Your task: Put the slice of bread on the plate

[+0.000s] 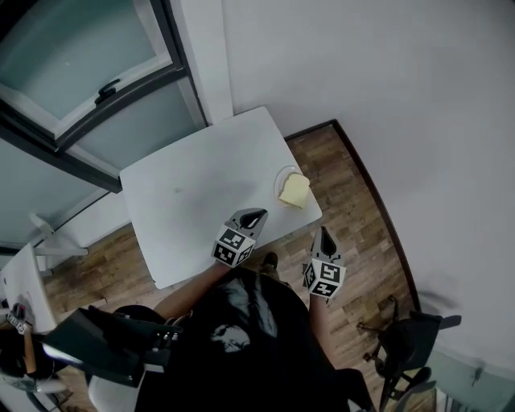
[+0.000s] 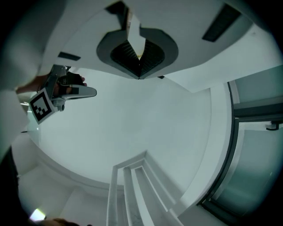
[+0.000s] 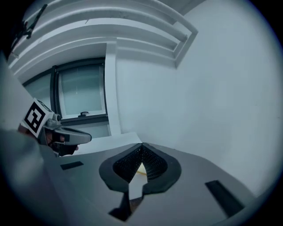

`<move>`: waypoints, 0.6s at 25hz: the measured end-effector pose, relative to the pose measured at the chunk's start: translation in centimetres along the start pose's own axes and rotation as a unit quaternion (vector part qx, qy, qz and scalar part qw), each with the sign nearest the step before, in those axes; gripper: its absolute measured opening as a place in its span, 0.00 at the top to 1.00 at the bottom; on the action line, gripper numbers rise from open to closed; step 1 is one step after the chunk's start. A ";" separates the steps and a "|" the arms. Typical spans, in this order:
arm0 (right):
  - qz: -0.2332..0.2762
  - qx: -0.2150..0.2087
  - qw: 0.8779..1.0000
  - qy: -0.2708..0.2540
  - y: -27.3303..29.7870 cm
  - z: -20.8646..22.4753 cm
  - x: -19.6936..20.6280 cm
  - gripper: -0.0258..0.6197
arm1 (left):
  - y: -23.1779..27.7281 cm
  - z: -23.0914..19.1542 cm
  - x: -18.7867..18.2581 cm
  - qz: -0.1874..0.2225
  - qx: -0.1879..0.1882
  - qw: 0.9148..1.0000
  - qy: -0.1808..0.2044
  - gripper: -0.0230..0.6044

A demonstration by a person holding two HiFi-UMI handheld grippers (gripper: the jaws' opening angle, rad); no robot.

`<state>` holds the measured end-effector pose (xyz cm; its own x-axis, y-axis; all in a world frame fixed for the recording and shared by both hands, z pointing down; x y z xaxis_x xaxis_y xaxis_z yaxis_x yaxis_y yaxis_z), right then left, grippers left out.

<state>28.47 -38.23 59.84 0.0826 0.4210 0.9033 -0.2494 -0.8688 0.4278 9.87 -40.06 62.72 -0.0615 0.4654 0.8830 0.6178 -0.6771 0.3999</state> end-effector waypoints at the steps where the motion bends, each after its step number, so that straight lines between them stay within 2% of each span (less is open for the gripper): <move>1: 0.003 0.000 1.000 0.005 -0.2 0.0 -0.2 0.95 | -0.1 -0.1 0.1 -0.003 0.001 1.000 -0.002 0.96; 5: 0.010 -0.001 1.000 0.011 -0.5 -0.2 -0.6 0.95 | -0.6 -0.6 0.5 -0.004 0.000 1.000 -0.022 0.96; 15: 0.013 -0.013 1.000 0.016 -0.7 -0.6 -0.6 0.95 | -0.6 0.5 0.2 -0.001 0.012 1.000 -0.007 0.96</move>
<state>28.00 -37.78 58.96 0.0443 0.4075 0.9121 -0.2751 -0.8727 0.4033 9.93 -39.28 62.54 -0.0515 0.4757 0.8781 0.6367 -0.6618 0.3959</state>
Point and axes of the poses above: the fingertips, and each gripper's own axes: y forward along the fingers, z to its right, x out of its underside, the point moved 2 cm from there along -y, backward along the fingers, and after that the axes turned 1 degree about -y, right-handed, at the moved point
